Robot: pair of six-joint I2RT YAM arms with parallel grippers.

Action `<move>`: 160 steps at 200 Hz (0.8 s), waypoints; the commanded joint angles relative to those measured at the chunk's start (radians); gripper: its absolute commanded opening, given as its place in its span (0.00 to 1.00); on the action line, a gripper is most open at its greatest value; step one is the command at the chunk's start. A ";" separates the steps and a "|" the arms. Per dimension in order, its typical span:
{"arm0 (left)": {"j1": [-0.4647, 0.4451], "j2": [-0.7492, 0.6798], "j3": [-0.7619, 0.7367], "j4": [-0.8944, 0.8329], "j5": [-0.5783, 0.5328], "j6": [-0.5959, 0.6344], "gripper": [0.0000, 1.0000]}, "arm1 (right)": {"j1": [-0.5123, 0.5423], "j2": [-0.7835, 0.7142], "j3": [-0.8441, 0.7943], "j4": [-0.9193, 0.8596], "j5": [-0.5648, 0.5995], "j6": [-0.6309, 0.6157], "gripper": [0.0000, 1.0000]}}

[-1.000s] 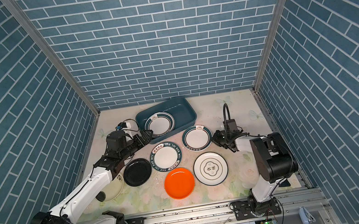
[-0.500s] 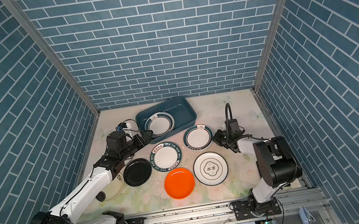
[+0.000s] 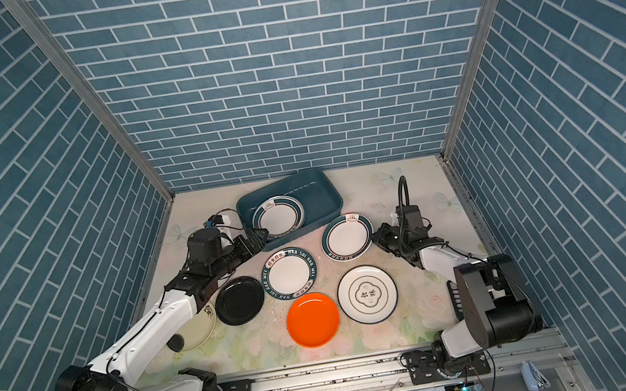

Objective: Place the plates into the plastic bin on the countertop
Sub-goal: 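Grip and lift the green-rimmed plate rim with the right gripper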

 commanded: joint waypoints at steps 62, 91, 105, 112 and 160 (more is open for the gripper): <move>-0.002 0.059 0.004 0.048 0.025 -0.016 1.00 | -0.004 -0.216 -0.022 -0.089 0.040 0.024 0.00; -0.004 0.073 0.007 0.059 0.044 -0.023 1.00 | -0.004 -0.273 -0.029 -0.110 0.030 0.061 0.00; -0.004 0.075 0.008 0.060 0.040 -0.020 1.00 | -0.005 -0.294 -0.032 -0.111 0.022 0.084 0.00; -0.004 0.075 0.008 0.061 0.041 -0.020 1.00 | -0.004 -0.303 -0.034 -0.108 0.018 0.094 0.00; -0.004 0.081 0.022 0.059 0.077 -0.027 0.99 | -0.003 -0.325 -0.043 -0.040 -0.047 0.182 0.00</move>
